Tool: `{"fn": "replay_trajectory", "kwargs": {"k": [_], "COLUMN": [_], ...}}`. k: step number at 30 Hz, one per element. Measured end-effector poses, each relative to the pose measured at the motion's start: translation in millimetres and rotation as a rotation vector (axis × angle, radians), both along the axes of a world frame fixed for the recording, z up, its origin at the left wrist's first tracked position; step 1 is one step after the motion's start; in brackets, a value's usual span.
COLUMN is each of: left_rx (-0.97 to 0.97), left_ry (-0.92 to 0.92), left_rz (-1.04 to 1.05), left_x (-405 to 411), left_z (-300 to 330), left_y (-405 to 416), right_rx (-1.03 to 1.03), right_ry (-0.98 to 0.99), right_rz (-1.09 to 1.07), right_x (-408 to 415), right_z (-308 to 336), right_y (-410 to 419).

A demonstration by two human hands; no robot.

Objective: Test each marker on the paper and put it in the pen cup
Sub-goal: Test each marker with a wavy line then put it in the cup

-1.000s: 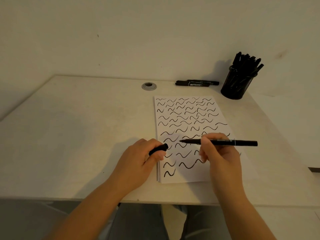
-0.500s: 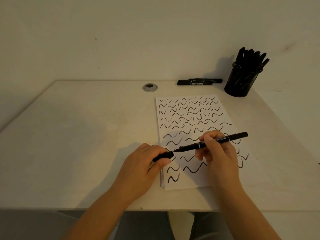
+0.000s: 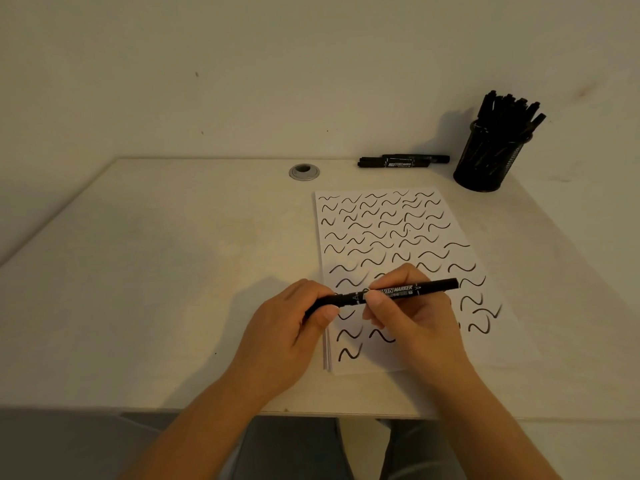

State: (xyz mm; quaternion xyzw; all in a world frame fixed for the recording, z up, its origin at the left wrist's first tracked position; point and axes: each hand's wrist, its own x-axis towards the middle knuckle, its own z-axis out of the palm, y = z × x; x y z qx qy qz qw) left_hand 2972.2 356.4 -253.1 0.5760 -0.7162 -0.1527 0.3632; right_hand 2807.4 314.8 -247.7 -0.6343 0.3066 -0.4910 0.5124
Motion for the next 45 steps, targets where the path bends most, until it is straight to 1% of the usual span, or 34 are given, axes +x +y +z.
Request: {"fn": "replay_trajectory", "kwargs": {"k": [5,9,13,19,25,27,29,31,33,34,35,38,39,41,42,43,45], "left_rx": [-0.017,-0.03,-0.039,0.004,0.002,0.013,0.04,0.059,0.055,0.048,0.039,-0.005,-0.022,-0.058,-0.075,-0.088,-0.104], "left_ry": [0.019,-0.065,-0.078,-0.018,0.026,0.065,0.106,0.112,0.1,0.094,0.082,-0.015,-0.056,-0.165,-0.224,-0.273,-0.341], "left_rz": [-0.022,-0.007,-0.022,-0.069,-0.076,-0.084,-0.104,-0.098,-0.063,-0.043,-0.032,-0.046,-0.05,-0.059,-0.064,-0.068,-0.085], "left_x": [-2.3,-2.7,-2.7,-0.1,-0.5,-0.7,1.3,5.4,10.3,12.0,12.4,6.0,2.3,-6.1,-10.8,-15.9,-26.6], "left_z": [0.1,-0.9,-0.1,-1.0,-1.7,-2.5,-3.6,-3.0,1.8,5.9,11.3,31.2,37.8,50.2,56.2,62.1,73.5], "left_y": [1.1,0.5,0.0,-1.3,-2.5,-3.4,-3.8,-5.6,-11.9,-16.9,-23.2,-46.6,-55.6,-74.9,-84.9,-94.8,-113.0], "right_rx": [0.044,0.054,0.033,-0.016,-0.006,0.032,0.118,0.207,0.222,0.193,0.144,-0.072,-0.166,-0.42,-0.53,-0.593,-0.636], "right_ry": [-0.013,-0.021,-0.023,0.013,0.022,0.017,-0.023,-0.084,-0.107,-0.05,0.069,0.514,0.637,0.906,1.004,1.048,1.096], "right_rz": [0.044,0.075,0.104,0.141,0.121,0.103,0.105,0.079,0.027,0.009,-0.008,-0.074,-0.122,-0.222,-0.251,-0.263,-0.253], "right_x": [-0.4,-2.6,-4.2,-2.4,-0.9,-1.9,-7.3,-18.1,-31.3,-37.2,-41.5,-45.4,-45.5,-44.4,-43.9,-44.0,-46.3], "right_z": [1.2,0.2,0.5,0.1,0.7,1.2,2.0,6.2,14.2,18.8,23.0,34.9,38.9,48.3,53.0,58.2,67.0], "right_y": [-1.9,-2.3,-3.1,-4.3,-5.6,-5.5,-5.6,-9.0,-17.8,-23.2,-28.5,-43.6,-49.0,-60.1,-66.0,-72.4,-86.2]}}
